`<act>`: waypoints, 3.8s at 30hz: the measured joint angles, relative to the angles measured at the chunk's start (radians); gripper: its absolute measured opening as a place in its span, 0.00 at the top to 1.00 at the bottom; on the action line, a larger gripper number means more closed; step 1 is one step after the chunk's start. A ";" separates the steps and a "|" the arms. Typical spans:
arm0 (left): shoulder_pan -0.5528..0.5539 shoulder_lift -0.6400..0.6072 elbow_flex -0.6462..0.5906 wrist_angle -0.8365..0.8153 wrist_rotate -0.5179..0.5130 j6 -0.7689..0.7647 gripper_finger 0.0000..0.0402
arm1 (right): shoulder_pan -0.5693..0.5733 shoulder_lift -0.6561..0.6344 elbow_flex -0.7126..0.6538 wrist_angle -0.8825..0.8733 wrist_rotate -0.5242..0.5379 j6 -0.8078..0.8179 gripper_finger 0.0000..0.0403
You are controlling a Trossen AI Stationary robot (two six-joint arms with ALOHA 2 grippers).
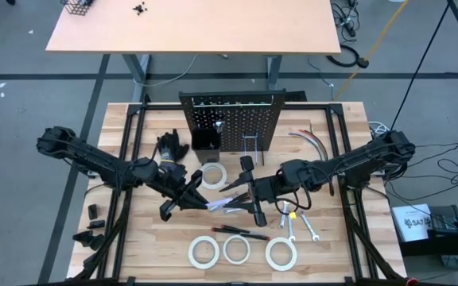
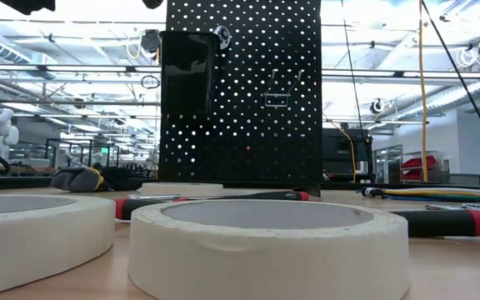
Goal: Hang tools onto peg board
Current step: Put the purple pen into the black bin on the peg board, then put the silver magnetic telescoping tool into the black bin on the peg board
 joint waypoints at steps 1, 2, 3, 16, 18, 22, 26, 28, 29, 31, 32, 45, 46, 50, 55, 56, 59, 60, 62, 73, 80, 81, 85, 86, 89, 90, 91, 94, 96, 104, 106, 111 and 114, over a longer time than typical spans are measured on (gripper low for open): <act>0.000 0.000 0.000 0.000 0.000 0.000 0.97 | 0.000 0.000 0.000 0.001 0.000 0.000 0.60; 0.000 0.000 0.000 0.000 0.000 0.000 0.97 | 0.000 0.000 0.000 0.001 -0.003 0.001 0.62; 0.000 0.000 0.000 0.000 0.000 0.000 0.97 | 0.000 0.000 0.000 0.001 -0.011 0.002 0.64; 0.011 -0.001 0.000 -0.045 -0.029 -0.042 0.80 | 0.002 0.000 0.000 0.004 -0.017 0.069 0.95; 0.018 -0.001 0.000 -0.076 -0.026 -0.014 0.73 | -0.003 0.000 0.000 0.004 -0.017 0.134 0.95; 0.051 -0.043 0.001 -0.207 0.014 0.027 0.66 | -0.011 0.000 0.000 -0.001 0.000 0.246 0.95; 0.077 -0.131 0.001 -0.437 -0.023 0.051 0.65 | -0.016 0.000 0.015 -0.060 0.063 0.265 0.95; 0.083 -0.181 0.001 -0.542 -0.056 0.070 0.65 | -0.019 0.000 0.048 -0.116 0.080 0.263 0.95; 0.085 -0.208 0.001 -0.592 -0.078 0.080 0.65 | -0.020 0.000 0.068 -0.137 0.089 0.263 0.95; 0.086 -0.263 0.001 -0.690 -0.121 0.081 0.65 | -0.022 -0.003 0.104 -0.175 0.121 0.249 0.95; 0.086 -0.293 0.001 -0.732 -0.139 0.082 0.65 | -0.021 -0.002 0.124 -0.190 0.145 0.243 0.95; -0.013 -0.515 0.017 -1.080 -0.429 0.153 0.65 | -0.108 0.176 0.546 -0.665 0.433 0.335 0.95; -0.031 -0.510 0.024 -1.097 -0.454 0.162 0.65 | -0.115 0.206 0.593 -0.702 0.445 0.340 0.95; -0.079 -0.492 0.029 -1.121 -0.513 0.190 0.65 | -0.123 0.310 0.774 -0.838 0.506 0.311 0.95; -0.090 -0.490 0.029 -1.169 -0.524 0.182 0.66 | -0.131 0.368 0.909 -0.912 0.559 0.318 0.95; -0.090 -0.489 0.029 -1.168 -0.524 0.182 0.66 | -0.136 0.369 0.913 -0.921 0.573 0.326 0.95; -0.090 -0.490 0.030 -1.165 -0.522 0.183 0.66 | -0.157 0.370 0.914 -0.957 0.610 0.377 0.95; -0.090 -0.489 0.030 -1.165 -0.516 0.184 0.66 | -0.165 0.371 0.913 -0.976 0.611 0.395 0.95; -0.090 -0.490 0.030 -1.165 -0.505 0.183 0.66 | -0.179 0.371 0.913 -1.018 0.611 0.435 0.95; -0.131 -0.490 0.030 -1.180 -0.495 0.187 0.66 | -0.194 0.388 0.912 -1.251 0.654 0.608 0.95; -0.132 -0.490 0.030 -1.192 -0.484 0.186 0.66 | -0.194 0.394 0.911 -1.265 0.569 0.635 0.82; -0.132 -0.490 0.030 -1.192 -0.484 0.186 0.66 | -0.194 0.394 0.911 -1.267 0.561 0.634 0.79; -0.132 -0.490 0.030 -1.191 -0.484 0.183 0.66 | -0.194 0.394 0.911 -1.300 0.557 0.633 0.69; -0.132 -0.490 0.030 -1.191 -0.484 0.183 0.66 | -0.194 0.394 0.911 -1.311 0.557 0.632 0.68; -0.132 -0.490 0.030 -1.191 -0.483 0.162 0.66 | -0.194 0.394 0.911 -1.338 0.556 0.630 0.64; -0.132 -0.490 0.030 -1.191 -0.482 0.158 0.66 | -0.194 0.394 0.911 -1.345 0.555 0.625 0.63; -0.132 -0.490 0.030 -1.191 -0.483 0.157 0.66 | -0.194 0.394 0.911 -1.351 0.556 0.619 0.63; -0.132 -0.490 0.030 -1.190 -0.484 0.156 0.66 | -0.192 0.385 0.911 -1.349 0.555 0.596 0.61; -0.132 -0.490 0.030 -1.187 -0.492 0.155 0.66 | -0.191 0.369 0.911 -1.344 0.554 0.576 0.61; -0.132 -0.488 0.030 -1.143 -0.551 0.130 0.66 | -0.167 0.300 0.912 -1.345 0.553 0.528 0.61; -0.132 -0.485 0.030 -1.129 -0.558 0.129 0.66 | -0.154 0.283 0.912 -1.351 0.553 0.526 0.61; -0.132 -0.460 0.030 -1.083 -0.571 0.128 0.66 | -0.105 0.266 0.912 -1.408 0.552 0.532 0.61; -0.132 -0.434 0.030 -1.060 -0.571 0.116 0.66 | -0.066 0.265 0.912 -1.460 0.550 0.547 0.61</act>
